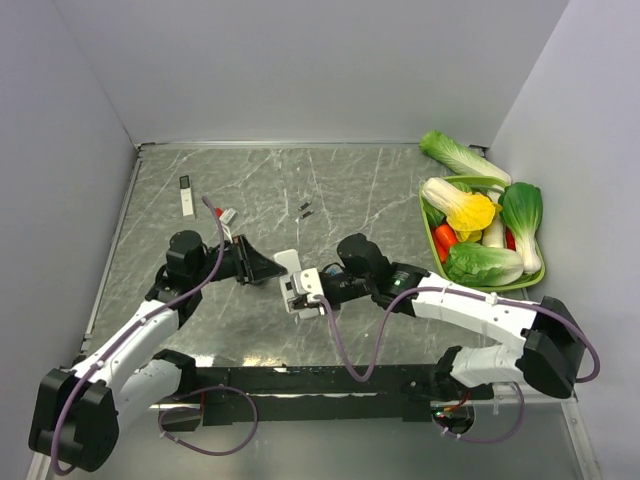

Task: Load the batteries into the remote control
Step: Load the battery into the remote control.

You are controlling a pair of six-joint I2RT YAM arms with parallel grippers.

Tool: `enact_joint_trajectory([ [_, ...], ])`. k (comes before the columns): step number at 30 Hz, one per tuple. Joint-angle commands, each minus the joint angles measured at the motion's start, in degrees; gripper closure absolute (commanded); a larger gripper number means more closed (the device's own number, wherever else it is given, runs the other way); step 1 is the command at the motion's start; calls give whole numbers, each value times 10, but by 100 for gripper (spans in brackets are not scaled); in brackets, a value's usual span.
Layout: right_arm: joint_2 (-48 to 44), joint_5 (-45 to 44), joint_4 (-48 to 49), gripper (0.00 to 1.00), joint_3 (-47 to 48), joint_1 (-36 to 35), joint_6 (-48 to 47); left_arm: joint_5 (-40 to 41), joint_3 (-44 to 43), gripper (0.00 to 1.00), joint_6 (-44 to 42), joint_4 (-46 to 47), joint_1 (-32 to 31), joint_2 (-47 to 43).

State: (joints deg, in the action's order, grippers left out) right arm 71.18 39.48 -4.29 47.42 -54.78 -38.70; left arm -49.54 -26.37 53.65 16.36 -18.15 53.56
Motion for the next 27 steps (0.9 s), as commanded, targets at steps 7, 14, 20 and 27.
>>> enact_joint_trajectory([
  [7,37,3,-84,86,50,-4,-36,-7,-18,99,15,39,-1,15],
  [14,46,2,-96,82,57,-4,-40,0,-16,99,22,41,-1,20],
  [20,52,2,-107,79,62,-6,-44,3,7,99,52,77,-1,30],
  [27,50,6,-112,76,63,-6,-44,8,11,99,53,77,-1,32],
])
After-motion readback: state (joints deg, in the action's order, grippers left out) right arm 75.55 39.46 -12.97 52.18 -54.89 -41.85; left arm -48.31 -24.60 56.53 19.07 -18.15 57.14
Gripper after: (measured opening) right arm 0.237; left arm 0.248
